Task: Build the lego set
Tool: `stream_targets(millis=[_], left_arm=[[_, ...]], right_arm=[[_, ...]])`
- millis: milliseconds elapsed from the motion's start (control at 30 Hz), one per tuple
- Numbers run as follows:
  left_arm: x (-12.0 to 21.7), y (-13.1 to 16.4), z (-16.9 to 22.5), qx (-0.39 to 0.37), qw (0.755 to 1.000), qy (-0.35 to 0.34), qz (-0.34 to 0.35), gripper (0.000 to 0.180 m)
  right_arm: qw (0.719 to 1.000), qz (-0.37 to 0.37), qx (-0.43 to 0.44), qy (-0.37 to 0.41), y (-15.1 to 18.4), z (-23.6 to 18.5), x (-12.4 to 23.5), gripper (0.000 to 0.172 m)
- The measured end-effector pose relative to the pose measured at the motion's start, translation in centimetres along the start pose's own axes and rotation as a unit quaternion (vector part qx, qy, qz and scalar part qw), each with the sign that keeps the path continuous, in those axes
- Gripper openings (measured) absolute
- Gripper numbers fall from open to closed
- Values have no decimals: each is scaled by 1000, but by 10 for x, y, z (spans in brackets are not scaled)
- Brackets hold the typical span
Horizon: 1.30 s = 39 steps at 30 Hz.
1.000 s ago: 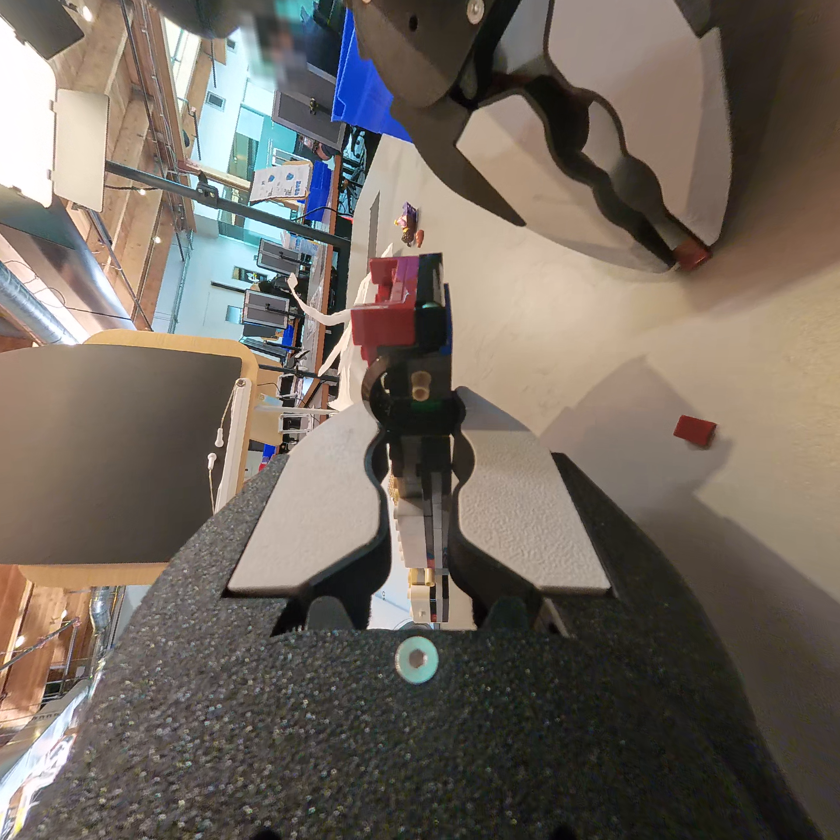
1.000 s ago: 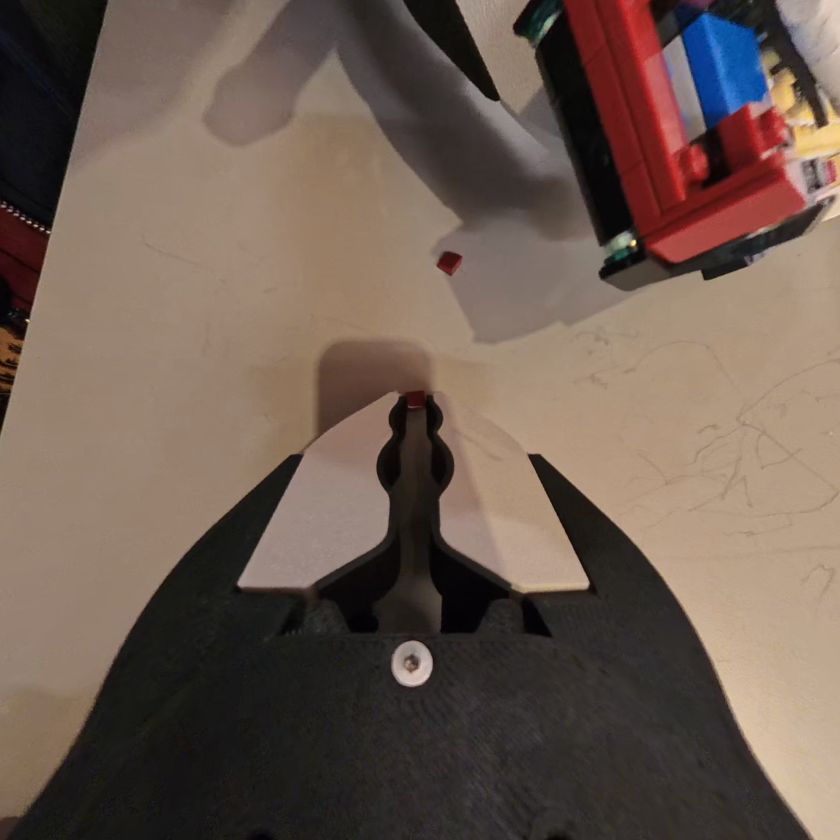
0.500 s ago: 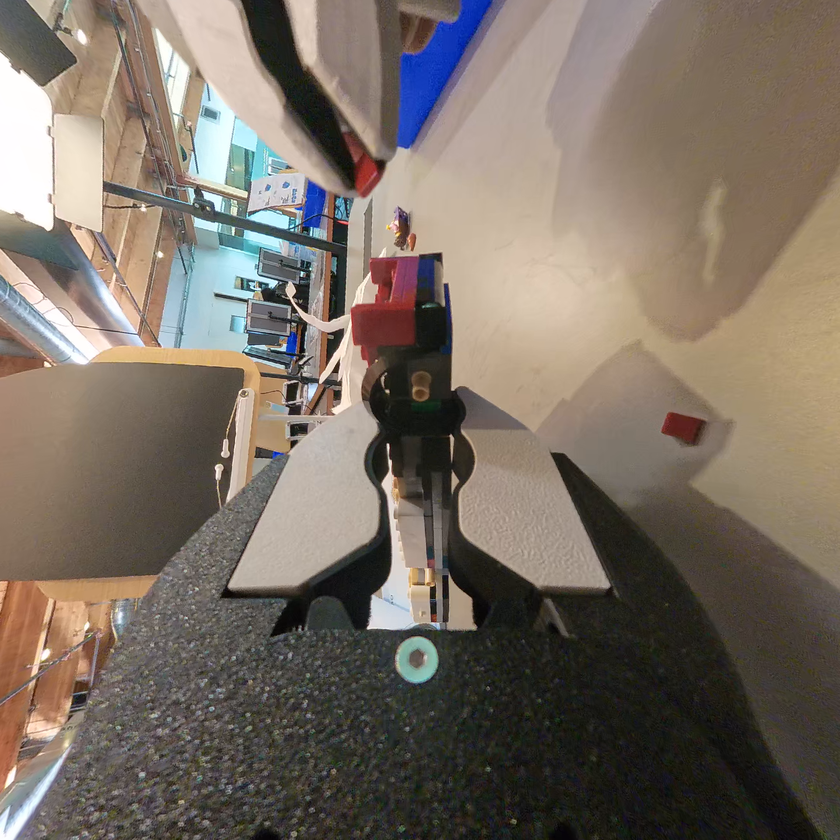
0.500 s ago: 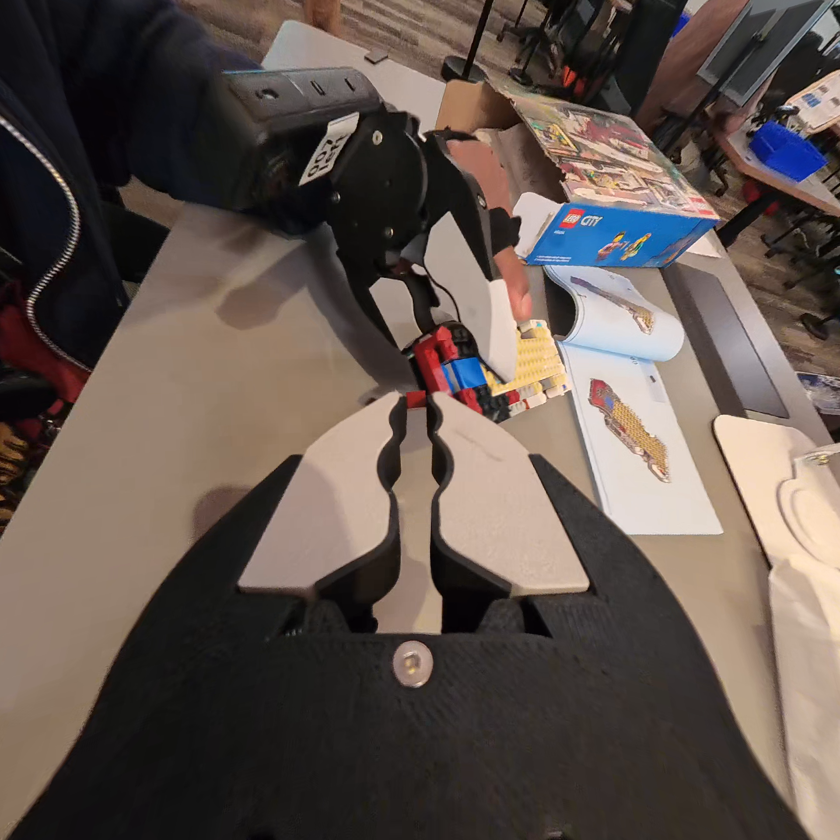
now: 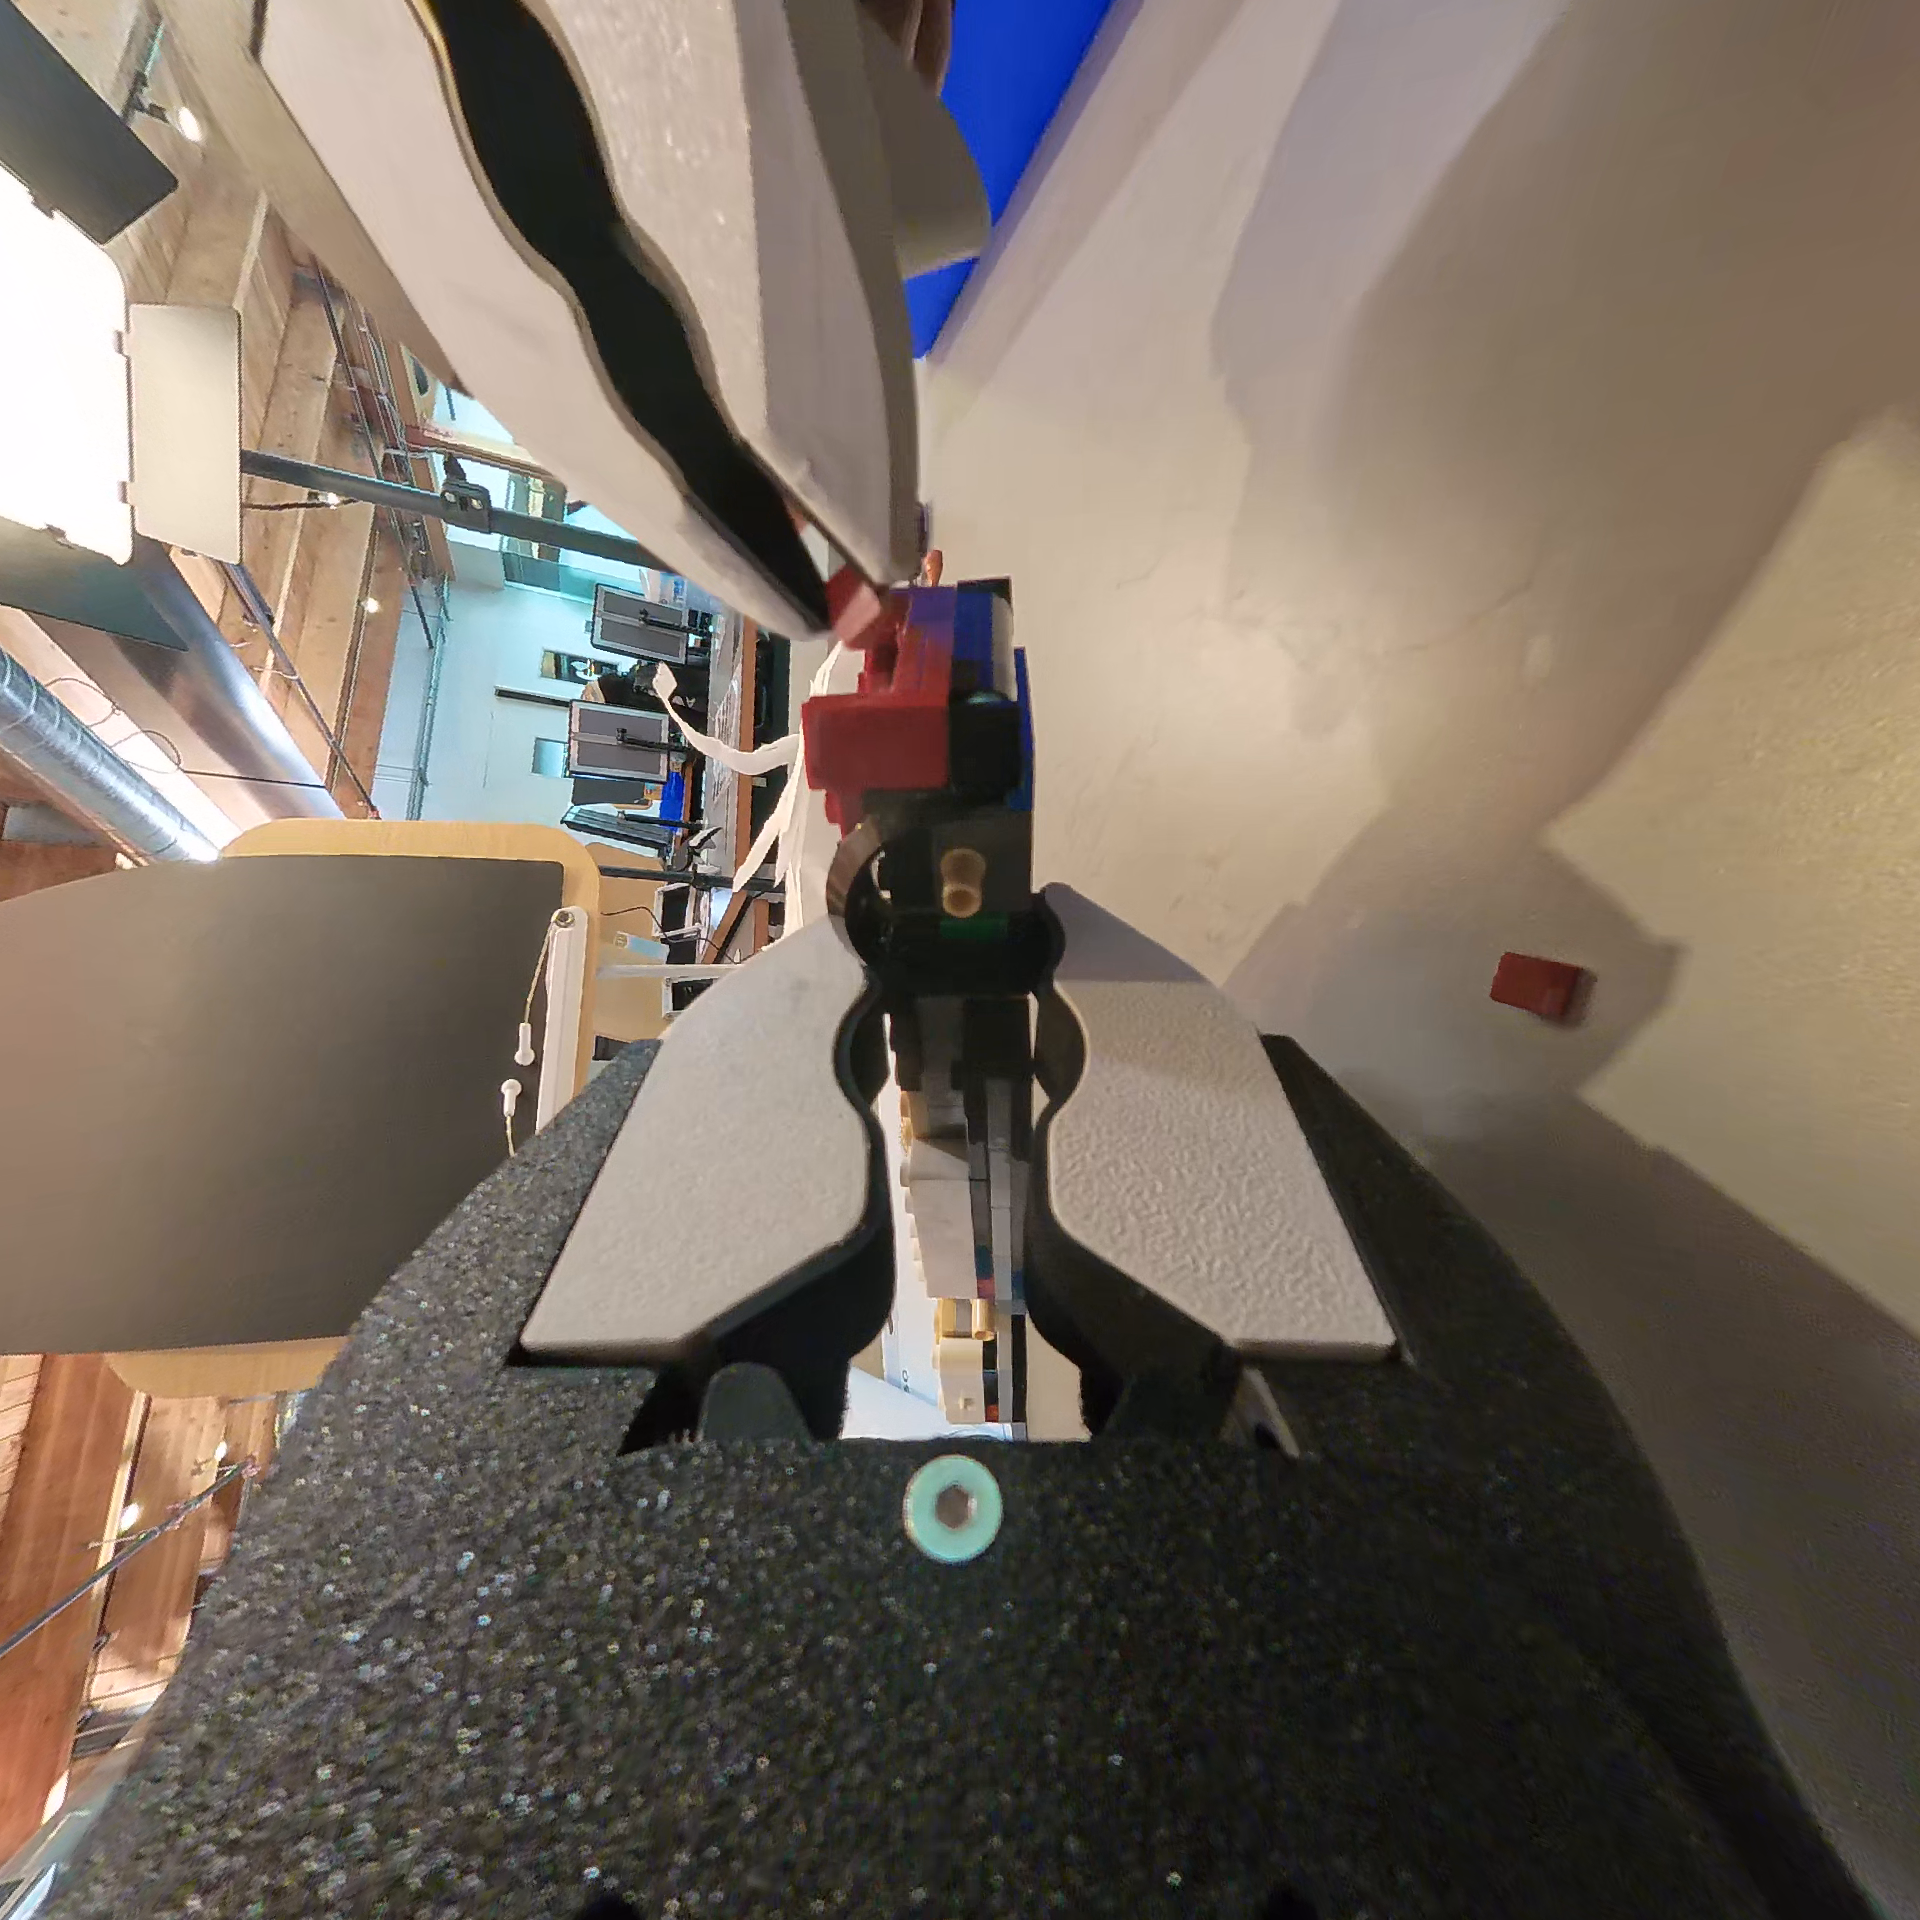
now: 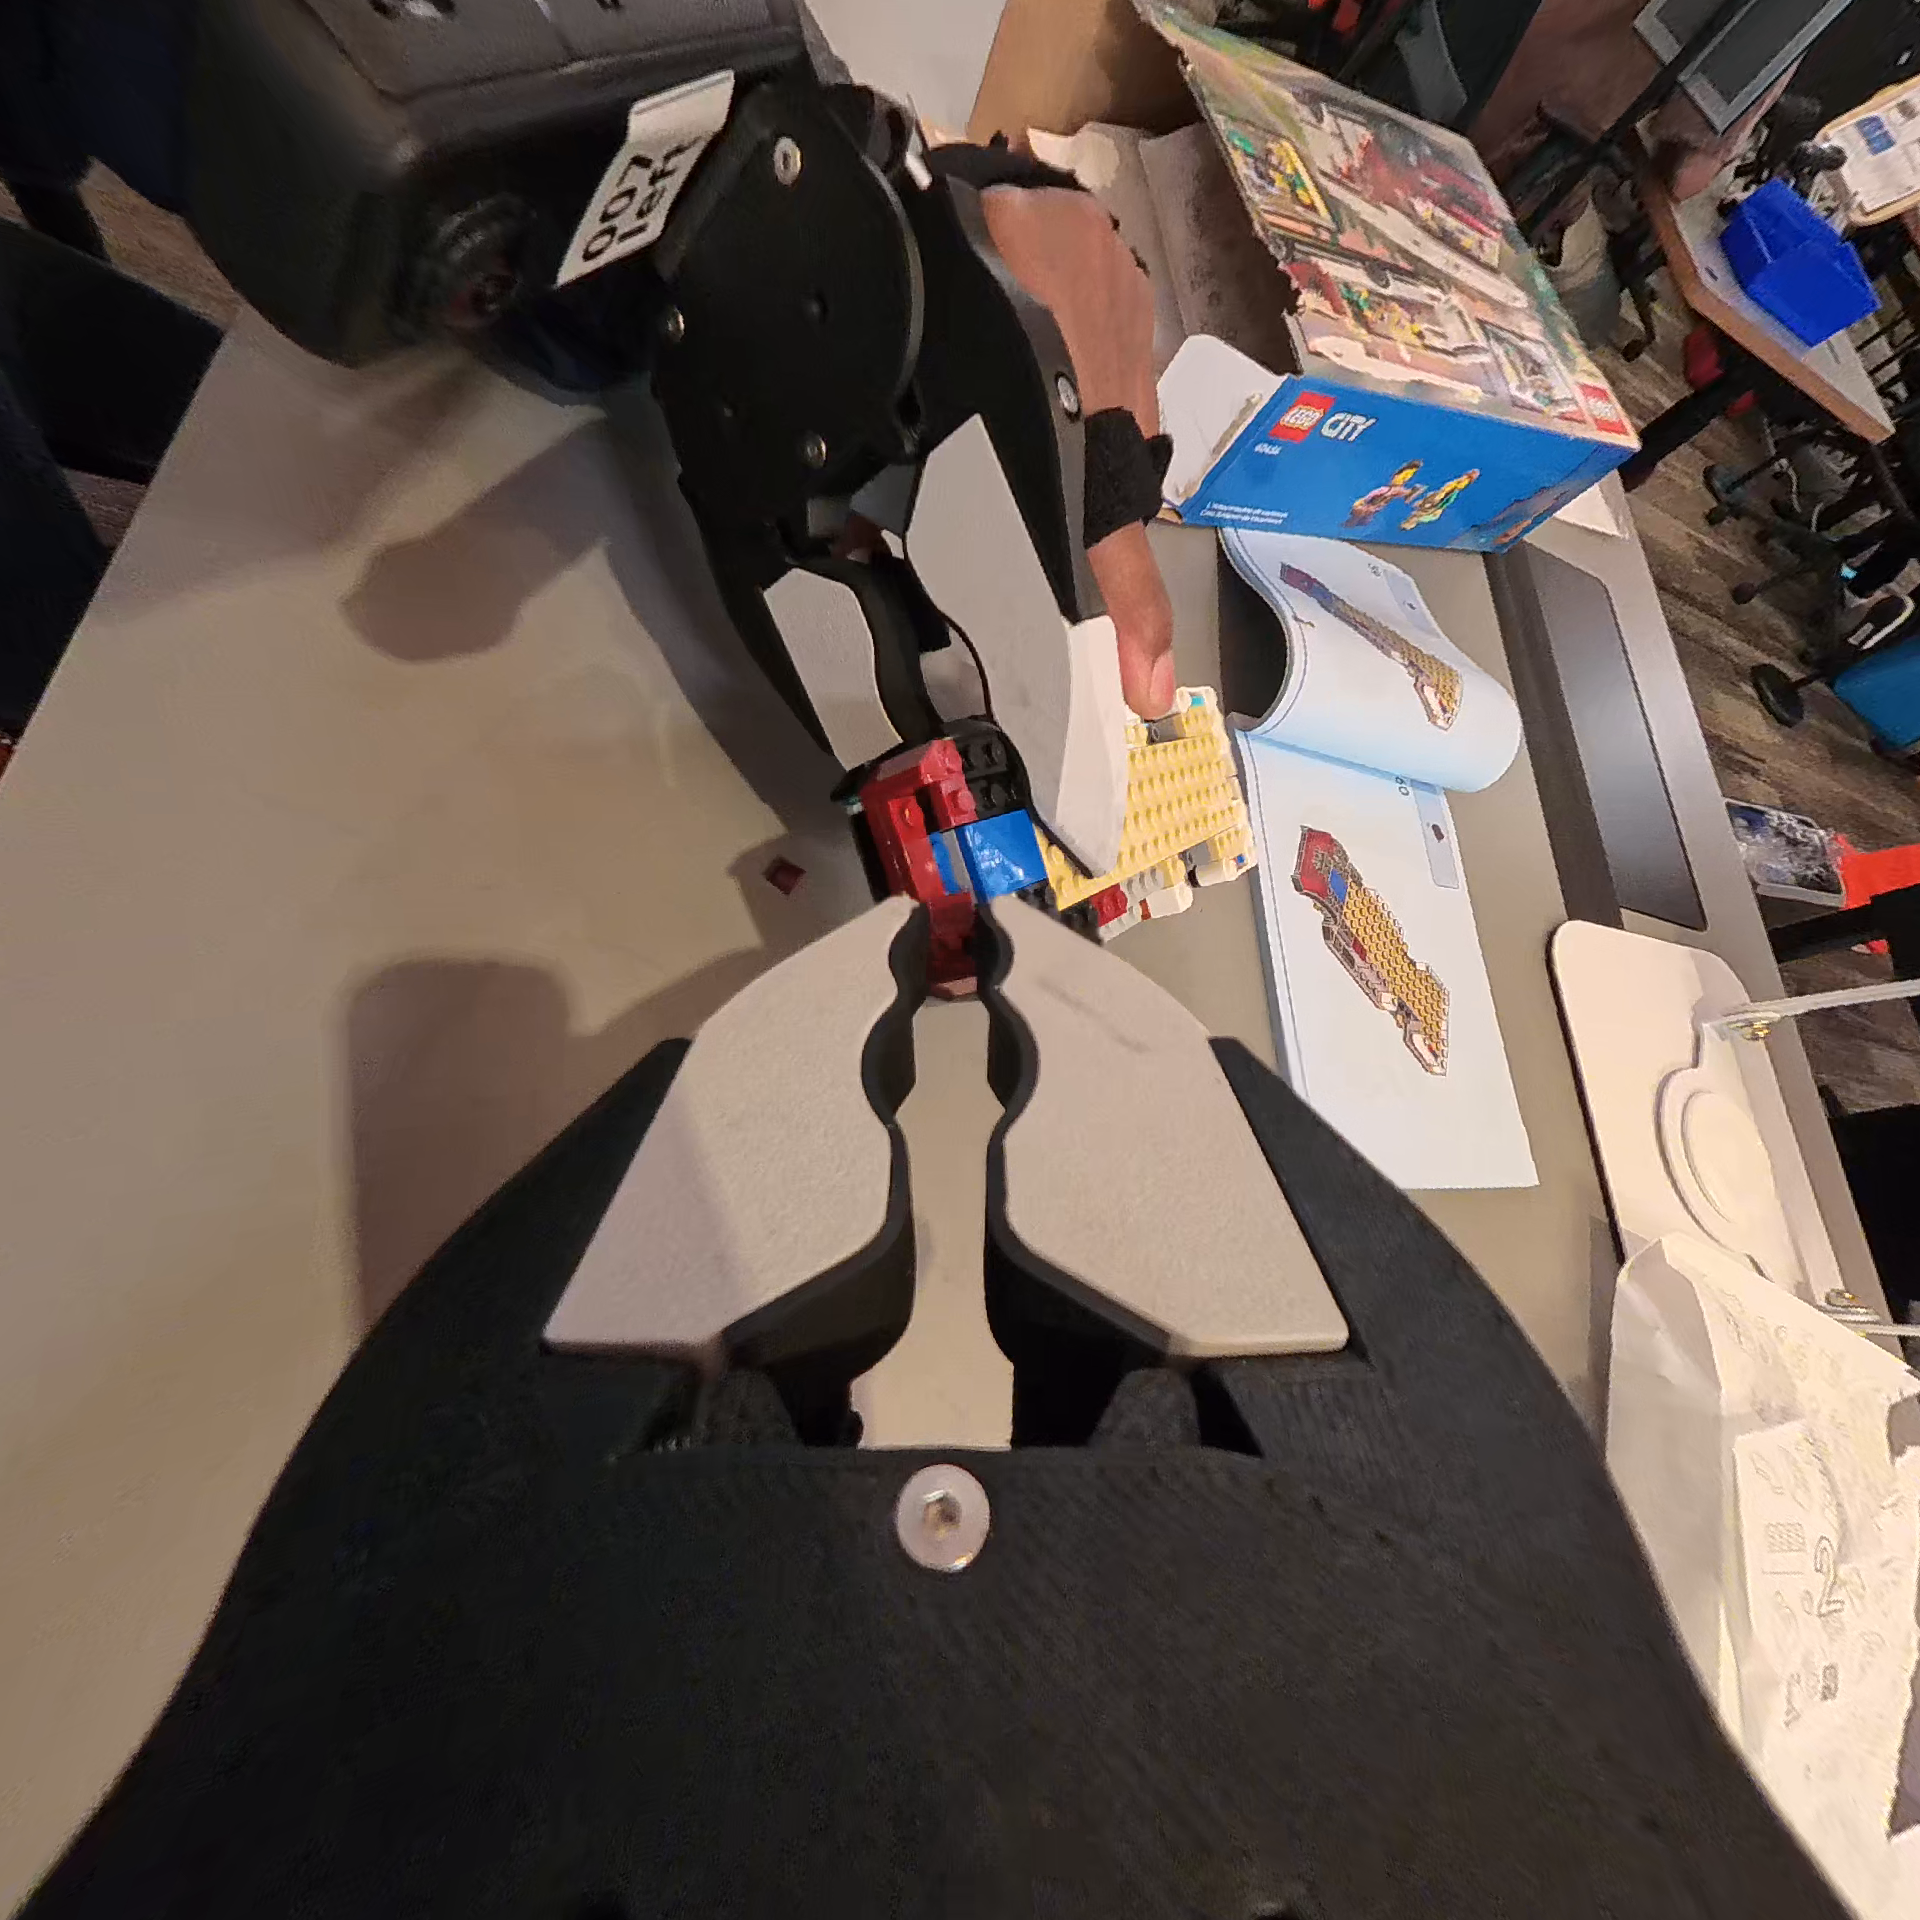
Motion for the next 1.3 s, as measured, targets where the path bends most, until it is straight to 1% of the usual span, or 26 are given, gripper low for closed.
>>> stream_targets(millis=[200,533,767,1133,1300], left_arm=[[0,-1,0,1,1000,2,3,24],[0,-1,0,6,1000,2,5,24],[1,-2,-1,7,1000,1,7,24],[1,-3,-1,18,1000,1,12,24],[1,-2,-1,18,1000,1,11,24]], right_arm=[[1000,-10,-1,-3,5,-1,-3,13],[1000,-4,9,7,3,2,-1,13],[999,11,16,26,0,7,1,12],[999,17,24,21,1,2,2,12],[999,39,32,20,-5,-2,5,10]])
Point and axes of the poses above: each gripper's, where its closed fingertips meet, x back along the fingers, y out of its underside, z = x × y across the jaws, the point moved 1 cm from there along x, back along the fingers, and after that the axes turned 1 degree about z, right-handed, at the moved point
